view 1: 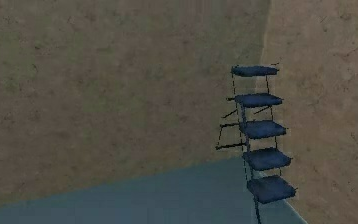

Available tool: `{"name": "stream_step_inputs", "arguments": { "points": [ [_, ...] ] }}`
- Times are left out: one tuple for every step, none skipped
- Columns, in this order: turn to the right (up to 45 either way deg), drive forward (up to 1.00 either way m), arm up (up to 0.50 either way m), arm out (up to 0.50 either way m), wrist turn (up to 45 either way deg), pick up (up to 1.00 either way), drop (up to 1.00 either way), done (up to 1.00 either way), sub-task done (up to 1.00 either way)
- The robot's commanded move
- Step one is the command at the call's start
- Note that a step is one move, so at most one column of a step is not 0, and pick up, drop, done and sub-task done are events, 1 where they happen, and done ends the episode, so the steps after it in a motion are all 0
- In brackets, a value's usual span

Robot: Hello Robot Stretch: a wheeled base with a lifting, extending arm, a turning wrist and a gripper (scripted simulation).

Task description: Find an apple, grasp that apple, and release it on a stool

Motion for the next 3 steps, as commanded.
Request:
{"name": "stream_step_inputs", "arguments": {
  "points": [
    [0.0,0.95,0.0,0.0,0.0,0.0,0.0,0.0,0.0],
    [-45.0,0.0,0.0,0.0,0.0,0.0,0.0,0.0,0.0],
    [-45.0,0.0,0.0,0.0,0.0,0.0,0.0,0.0,0.0]
  ]
}}
